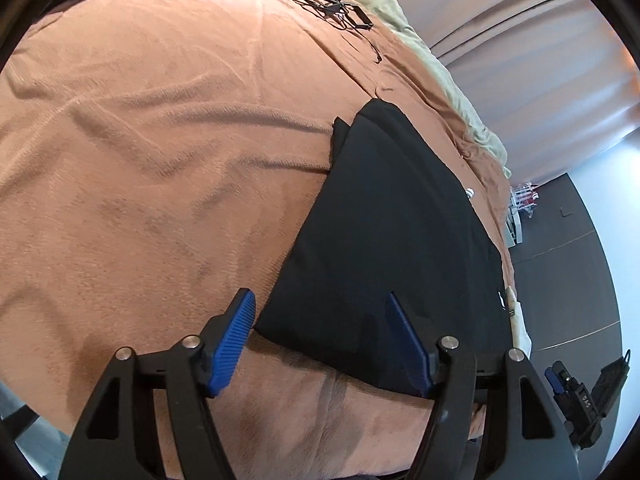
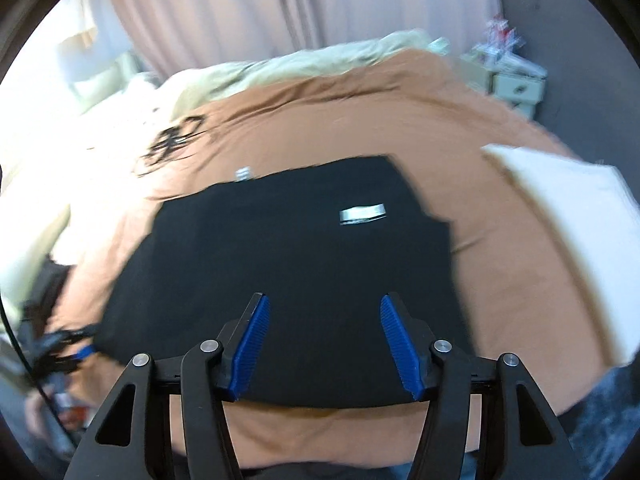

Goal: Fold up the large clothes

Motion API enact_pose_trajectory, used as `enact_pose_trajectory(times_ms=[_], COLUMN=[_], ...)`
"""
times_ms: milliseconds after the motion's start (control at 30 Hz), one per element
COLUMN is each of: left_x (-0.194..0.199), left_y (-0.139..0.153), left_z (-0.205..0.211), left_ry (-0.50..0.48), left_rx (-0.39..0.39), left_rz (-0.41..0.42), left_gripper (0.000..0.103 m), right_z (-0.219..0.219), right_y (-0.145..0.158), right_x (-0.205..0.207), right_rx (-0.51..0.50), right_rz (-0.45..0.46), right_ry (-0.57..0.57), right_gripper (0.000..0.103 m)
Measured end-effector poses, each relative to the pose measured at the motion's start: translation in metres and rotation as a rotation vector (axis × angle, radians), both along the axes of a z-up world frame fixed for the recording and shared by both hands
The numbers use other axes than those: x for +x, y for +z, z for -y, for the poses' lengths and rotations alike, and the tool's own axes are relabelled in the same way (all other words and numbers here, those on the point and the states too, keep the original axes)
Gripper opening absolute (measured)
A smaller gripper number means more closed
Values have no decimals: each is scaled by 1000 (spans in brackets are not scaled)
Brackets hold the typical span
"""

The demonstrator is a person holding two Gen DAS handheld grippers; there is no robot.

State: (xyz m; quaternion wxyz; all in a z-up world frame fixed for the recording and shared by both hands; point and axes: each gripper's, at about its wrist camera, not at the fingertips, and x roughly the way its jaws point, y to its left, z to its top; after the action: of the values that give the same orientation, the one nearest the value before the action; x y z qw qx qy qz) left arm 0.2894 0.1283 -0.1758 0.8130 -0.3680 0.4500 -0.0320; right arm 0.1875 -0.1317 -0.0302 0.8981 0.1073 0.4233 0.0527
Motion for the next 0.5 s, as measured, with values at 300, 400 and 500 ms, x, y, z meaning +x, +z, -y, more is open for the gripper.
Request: enact_pose_trajectory(times_ms=[300, 400, 500], left_x=[4, 4, 7], left_y=[-3, -3, -5], left_z=[4, 5, 6], left_ry=[-4, -3, -4], left_rx=[32, 51, 76], left_rz=[2, -3, -14], left_gripper=[68, 63, 60], right_z=[-98, -119, -130], right_y=[-45, -63, -81], right_x=[28, 36, 41], right_rx=[68, 45, 5], right_rz=[-179, -234, -279], right_ry=[225, 245, 239], right_gripper=[48, 45, 33])
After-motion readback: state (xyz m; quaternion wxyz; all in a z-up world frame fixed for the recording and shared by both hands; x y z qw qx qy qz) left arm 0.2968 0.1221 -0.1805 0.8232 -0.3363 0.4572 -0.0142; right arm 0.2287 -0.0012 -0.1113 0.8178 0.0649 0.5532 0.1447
